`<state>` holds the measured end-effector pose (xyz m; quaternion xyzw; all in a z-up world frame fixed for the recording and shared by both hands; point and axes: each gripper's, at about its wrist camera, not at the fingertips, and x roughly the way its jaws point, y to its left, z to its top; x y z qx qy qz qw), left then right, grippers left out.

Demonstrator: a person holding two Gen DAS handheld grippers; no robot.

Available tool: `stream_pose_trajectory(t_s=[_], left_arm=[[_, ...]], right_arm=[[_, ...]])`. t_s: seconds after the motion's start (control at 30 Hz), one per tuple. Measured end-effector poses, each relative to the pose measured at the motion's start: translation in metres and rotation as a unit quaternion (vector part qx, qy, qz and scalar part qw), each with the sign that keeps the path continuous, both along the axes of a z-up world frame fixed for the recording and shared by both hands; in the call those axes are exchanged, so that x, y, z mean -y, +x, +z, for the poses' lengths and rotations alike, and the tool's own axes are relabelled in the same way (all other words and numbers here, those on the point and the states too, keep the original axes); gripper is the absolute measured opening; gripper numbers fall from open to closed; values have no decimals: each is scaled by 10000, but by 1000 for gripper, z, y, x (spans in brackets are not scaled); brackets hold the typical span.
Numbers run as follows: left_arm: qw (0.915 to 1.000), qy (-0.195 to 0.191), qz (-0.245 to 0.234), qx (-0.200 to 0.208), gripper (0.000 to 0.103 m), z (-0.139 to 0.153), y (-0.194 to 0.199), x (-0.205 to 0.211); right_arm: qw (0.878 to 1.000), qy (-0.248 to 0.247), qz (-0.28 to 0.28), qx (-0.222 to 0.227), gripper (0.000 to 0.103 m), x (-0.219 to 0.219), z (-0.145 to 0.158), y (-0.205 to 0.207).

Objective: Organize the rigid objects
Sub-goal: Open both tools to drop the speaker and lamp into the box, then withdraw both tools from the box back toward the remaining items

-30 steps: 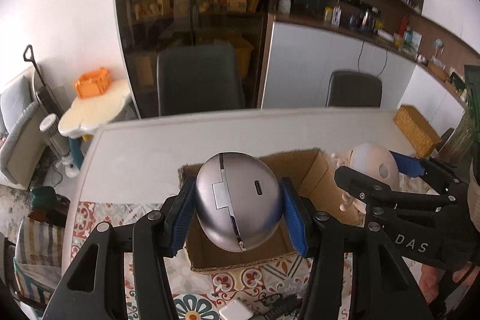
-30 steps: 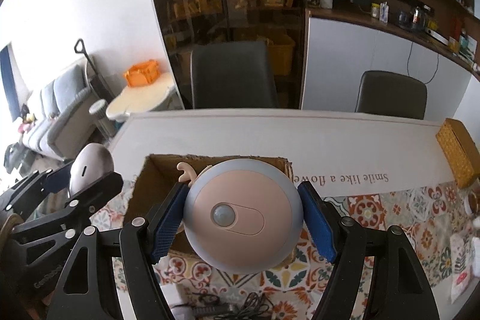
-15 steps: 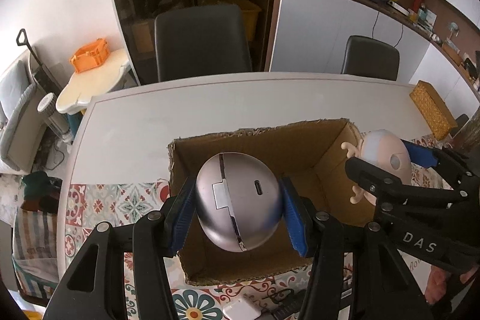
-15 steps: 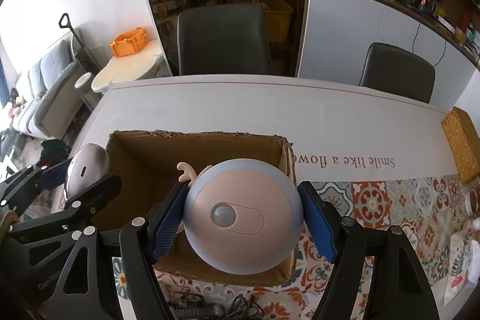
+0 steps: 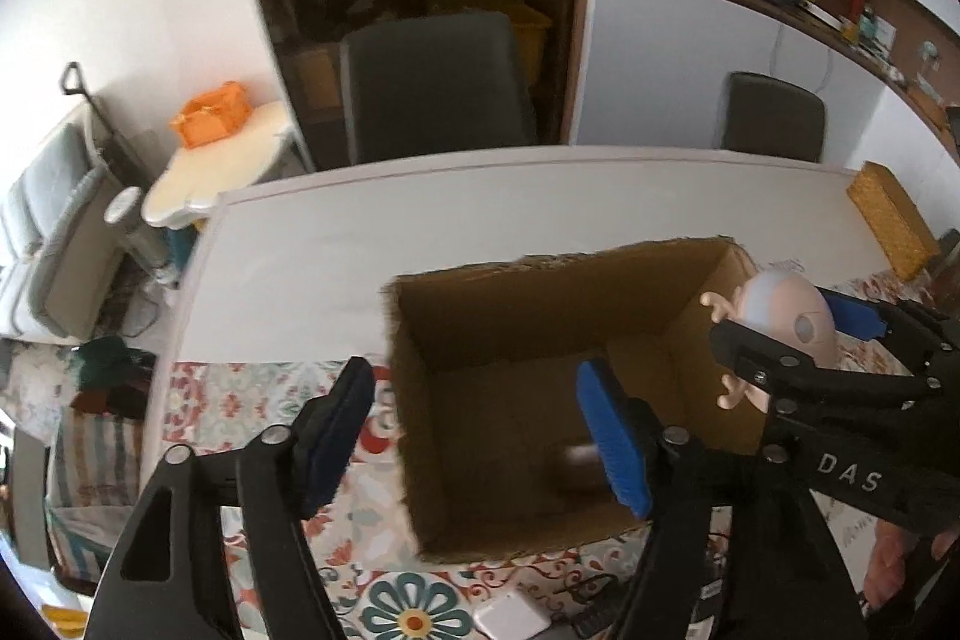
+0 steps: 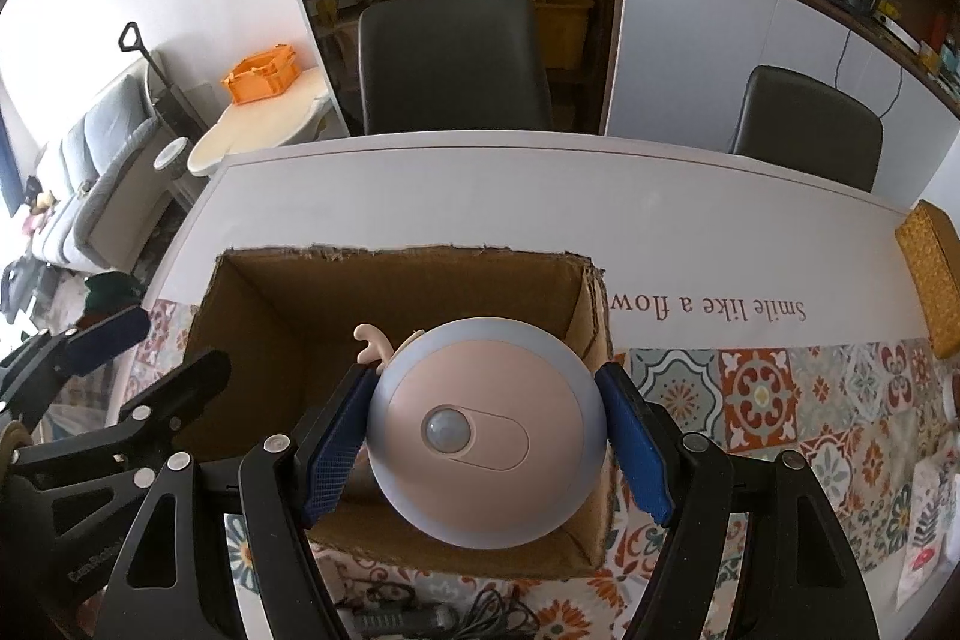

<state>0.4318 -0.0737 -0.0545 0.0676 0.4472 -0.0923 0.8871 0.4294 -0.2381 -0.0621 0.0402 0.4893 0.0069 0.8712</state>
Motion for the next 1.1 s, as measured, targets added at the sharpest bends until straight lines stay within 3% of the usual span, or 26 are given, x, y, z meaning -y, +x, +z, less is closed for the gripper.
stream_pose_trajectory(t_s=[0.17,0.27,0.37,0.63,0.77,1.1], left_arm=[[9993,83,272,235,80,8,-8,-16],[9987,79,376,346,81,13,-16,-23],[9976,41,472,497,84,19,-28,-30],[9958,-174,561,706,94,32,-62,-36],[9939,-60,584,938,100,38,-82,-35],[9891,9,543,1370,103,48,-135,-31]], right_arm=[[9999,77,99,47,75,-6,3,2],[9997,-30,4,233,85,-9,9,-2],[9993,-114,-95,351,86,-10,17,-11],[9980,93,-230,589,86,-5,37,-54],[9970,60,-310,703,86,-3,44,-74],[9946,-123,-334,976,96,-1,53,-124]])
